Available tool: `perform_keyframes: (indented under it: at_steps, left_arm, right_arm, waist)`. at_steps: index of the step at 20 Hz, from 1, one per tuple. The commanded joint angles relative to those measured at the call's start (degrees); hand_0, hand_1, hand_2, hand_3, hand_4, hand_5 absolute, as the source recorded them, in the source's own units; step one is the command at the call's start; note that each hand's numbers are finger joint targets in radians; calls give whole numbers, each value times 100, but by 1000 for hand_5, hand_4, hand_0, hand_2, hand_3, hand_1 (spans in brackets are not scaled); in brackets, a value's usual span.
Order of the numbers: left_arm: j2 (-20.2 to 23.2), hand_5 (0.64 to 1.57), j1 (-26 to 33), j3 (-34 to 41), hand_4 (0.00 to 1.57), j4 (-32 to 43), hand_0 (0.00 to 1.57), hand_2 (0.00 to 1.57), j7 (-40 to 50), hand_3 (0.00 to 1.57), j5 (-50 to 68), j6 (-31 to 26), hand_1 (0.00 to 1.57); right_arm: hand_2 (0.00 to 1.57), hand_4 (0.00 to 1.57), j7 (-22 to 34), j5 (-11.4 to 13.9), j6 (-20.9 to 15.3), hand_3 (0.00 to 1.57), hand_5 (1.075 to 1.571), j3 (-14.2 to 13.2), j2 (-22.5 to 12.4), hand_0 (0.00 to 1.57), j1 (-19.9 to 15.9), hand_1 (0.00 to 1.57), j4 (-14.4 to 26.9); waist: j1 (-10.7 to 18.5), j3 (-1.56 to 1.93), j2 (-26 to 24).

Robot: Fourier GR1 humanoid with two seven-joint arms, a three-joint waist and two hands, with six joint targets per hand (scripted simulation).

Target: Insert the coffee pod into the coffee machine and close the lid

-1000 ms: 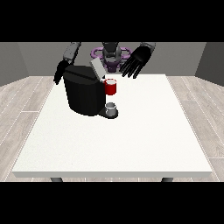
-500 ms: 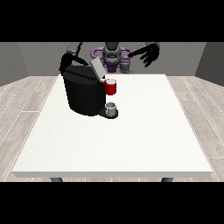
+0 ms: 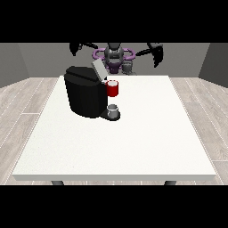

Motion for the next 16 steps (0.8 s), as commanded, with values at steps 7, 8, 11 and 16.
perform_keyframes:
  at_steps: [7,8,11,16]
  left_arm:
    - [-233,1571,575,-558,457,-1106,0,0,522,0,752,-129,0]
    - [-235,1571,728,-672,411,-1209,0,0,340,0,761,-53,0]
    - [-238,1571,1026,-856,396,-1607,0,0,340,0,913,-227,0]
    - [-239,1571,1029,-1310,382,-2186,0,0,1224,0,1425,70,0]
  right_arm:
    - [0,0,248,-273,280,0,1571,-437,-446,0,-699,0,97]
    - [0,0,290,-159,105,0,1571,-414,-381,0,-815,0,244]
    - [0,175,279,-208,19,0,1571,-539,-363,0,-795,0,541]
    - [0,92,447,-865,595,0,1571,-897,-549,0,-1098,0,987]
  waist:
    - [419,4,277]
    - [581,4,332]
    - [812,4,387]
    - [797,5,419]
